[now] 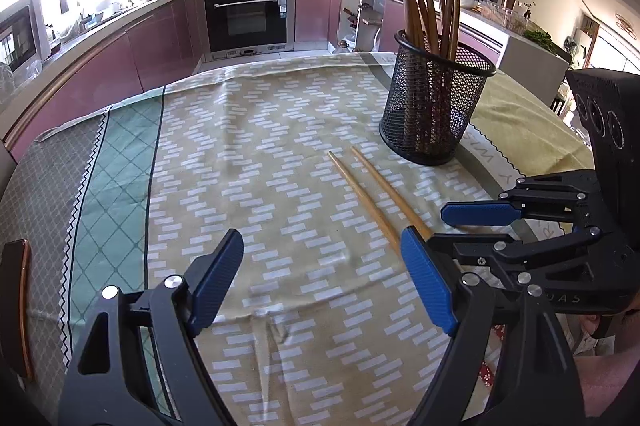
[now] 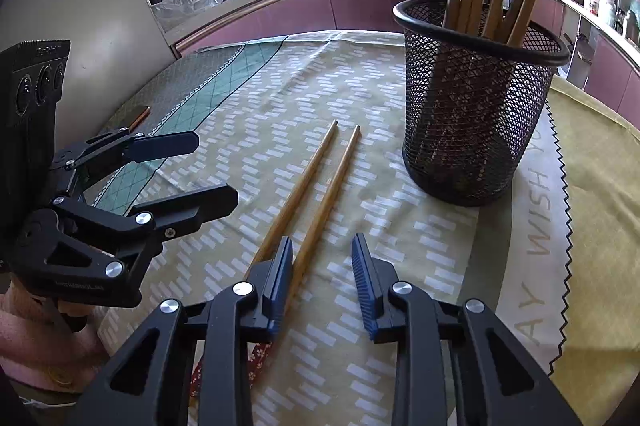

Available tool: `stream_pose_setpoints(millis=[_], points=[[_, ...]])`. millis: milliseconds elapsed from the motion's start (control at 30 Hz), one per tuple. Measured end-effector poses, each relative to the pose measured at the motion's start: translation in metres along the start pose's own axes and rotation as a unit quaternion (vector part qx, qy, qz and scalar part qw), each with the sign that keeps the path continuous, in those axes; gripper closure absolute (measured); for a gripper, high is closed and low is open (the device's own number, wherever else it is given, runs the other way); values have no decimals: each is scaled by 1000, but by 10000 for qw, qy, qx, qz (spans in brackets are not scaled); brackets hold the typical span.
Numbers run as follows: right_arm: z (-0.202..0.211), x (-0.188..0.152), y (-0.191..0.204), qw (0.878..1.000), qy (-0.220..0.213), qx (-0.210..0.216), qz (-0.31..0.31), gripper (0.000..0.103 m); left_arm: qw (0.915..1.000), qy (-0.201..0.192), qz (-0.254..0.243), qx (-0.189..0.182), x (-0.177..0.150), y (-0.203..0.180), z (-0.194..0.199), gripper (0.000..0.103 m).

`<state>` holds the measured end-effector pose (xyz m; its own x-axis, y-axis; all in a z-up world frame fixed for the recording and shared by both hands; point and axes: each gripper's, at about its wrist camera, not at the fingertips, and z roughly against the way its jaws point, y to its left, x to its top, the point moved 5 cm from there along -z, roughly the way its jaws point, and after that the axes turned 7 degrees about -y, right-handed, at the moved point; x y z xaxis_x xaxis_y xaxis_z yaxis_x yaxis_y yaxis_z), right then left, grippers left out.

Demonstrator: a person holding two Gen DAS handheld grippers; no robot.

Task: Organize utensils
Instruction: 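Close the left gripper on a chopstick while the right gripper grasps another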

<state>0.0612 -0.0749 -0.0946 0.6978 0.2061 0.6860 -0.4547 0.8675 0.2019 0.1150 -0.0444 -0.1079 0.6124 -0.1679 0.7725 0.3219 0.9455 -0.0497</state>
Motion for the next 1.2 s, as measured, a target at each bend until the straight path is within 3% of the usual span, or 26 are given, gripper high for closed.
stream_pose_setpoints(millis=[333, 567, 800, 1200], points=[[0, 0, -4, 10000, 17, 58, -75, 84, 9996, 178, -108, -195, -4, -10, -8, 27], [2, -1, -8, 9998, 23, 143, -169, 86, 9987, 360, -156, -316, -7, -20, -19, 41], [3, -1, -11, 9996, 25, 171, -213, 87, 9979, 458, -246, -374, -7, -29, -28, 45], [3, -1, -11, 9996, -21, 109, -243, 86, 9976, 542, -177, -388, -4, -32, -35, 78]])
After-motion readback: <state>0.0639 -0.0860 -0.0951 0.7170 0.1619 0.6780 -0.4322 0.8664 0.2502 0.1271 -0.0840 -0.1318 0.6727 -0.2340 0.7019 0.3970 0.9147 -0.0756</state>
